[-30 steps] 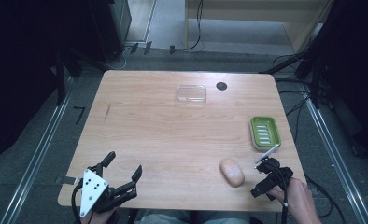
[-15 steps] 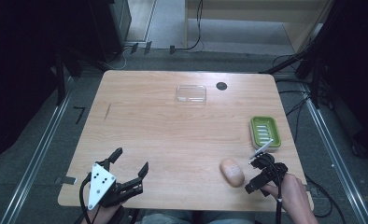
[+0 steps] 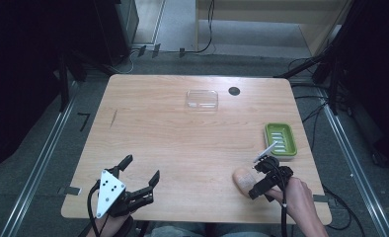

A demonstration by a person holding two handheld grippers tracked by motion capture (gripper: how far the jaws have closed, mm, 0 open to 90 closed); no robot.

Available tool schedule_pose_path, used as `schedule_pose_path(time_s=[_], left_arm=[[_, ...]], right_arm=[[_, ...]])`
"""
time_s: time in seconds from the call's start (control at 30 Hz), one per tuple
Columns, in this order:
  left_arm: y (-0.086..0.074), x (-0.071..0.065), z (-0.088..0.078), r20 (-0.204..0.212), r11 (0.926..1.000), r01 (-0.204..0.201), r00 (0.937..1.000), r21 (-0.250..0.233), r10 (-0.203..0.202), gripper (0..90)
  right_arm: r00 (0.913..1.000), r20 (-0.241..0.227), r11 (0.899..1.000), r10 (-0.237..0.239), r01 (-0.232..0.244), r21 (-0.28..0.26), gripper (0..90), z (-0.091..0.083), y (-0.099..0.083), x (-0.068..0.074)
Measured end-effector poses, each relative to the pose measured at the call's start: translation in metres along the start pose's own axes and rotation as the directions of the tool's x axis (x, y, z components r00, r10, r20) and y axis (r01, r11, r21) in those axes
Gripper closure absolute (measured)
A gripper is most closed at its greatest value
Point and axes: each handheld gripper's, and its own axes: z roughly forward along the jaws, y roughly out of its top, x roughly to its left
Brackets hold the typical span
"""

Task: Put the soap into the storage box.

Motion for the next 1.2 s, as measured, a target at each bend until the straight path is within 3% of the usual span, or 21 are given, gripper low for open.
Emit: schedule_pose_path(time_s=[0.2,0.87,1.0,1.2], left_arm=[[0.000,0.000,0.000,0.001,1.0000,-0.004,1.0000,0.000,0.004,13.1],[0.000,0.001,-0.001,0.000,1.0000,0.000,1.0000,0.003,0.000,13.1],[0.000,0.001,-0.001,-0.001,1.0000,0.000,1.0000,0.003,0.000,13.2],[0.000,0.001,-0.002,-0.002,1.0000,0.002,1.0000,0.001,-0.002,13.2]], right_arm=[[0.9995,0.008,0.999,-0.030,0.030,0.017,0.0,0.003,0.016,0.008],[0.9972,0.032,0.996,-0.068,0.066,0.061,0.1,0.023,0.050,0.019],[0.9976,0.032,0.996,-0.061,0.059,0.063,13.5,0.026,0.053,0.019],[0.9967,0.055,0.997,-0.060,0.057,0.055,19.8,0.027,0.054,0.023]])
